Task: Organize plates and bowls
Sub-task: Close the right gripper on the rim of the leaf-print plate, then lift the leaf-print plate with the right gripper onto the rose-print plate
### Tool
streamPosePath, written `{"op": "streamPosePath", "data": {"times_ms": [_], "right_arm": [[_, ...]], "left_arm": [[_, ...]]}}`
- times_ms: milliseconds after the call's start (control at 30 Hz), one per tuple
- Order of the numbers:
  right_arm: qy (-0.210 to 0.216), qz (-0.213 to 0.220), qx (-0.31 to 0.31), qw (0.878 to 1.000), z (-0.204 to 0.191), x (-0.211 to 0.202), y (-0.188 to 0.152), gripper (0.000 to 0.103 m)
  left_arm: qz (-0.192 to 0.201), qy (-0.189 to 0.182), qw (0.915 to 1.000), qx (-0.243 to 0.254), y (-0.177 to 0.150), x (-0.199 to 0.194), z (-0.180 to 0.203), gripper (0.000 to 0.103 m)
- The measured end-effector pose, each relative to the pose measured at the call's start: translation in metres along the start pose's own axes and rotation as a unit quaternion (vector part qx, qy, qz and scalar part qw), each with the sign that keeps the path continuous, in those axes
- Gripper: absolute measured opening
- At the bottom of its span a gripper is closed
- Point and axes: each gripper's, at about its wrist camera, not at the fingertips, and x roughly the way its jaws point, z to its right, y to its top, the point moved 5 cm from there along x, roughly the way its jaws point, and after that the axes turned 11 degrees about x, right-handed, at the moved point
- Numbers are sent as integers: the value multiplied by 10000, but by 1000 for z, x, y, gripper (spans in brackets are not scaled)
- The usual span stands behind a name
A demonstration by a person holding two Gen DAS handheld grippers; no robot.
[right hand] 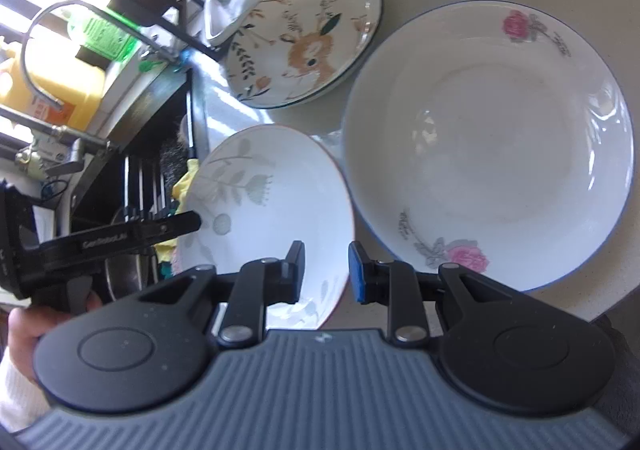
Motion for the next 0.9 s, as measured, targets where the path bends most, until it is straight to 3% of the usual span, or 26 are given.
{"op": "streamPosePath", "data": {"times_ms": [367, 633, 767, 900], "right_arm": [[24, -185, 517, 9985, 14, 24, 0, 20], [241, -274, 392, 9986, 8, 31, 1, 20], [487, -495, 697, 9951, 12, 33, 5, 20], [733, -484, 736, 9934, 7, 26, 9, 21]], "left_arm": [[-143, -284, 9991, -289, -2, 19, -2, 19], [-191, -275, 9992, -201, 1, 21, -1, 19], [-21, -161, 9995, -259, 4, 15, -4, 19], [-44, -280, 9982, -530, 9, 8, -12, 19]]}}
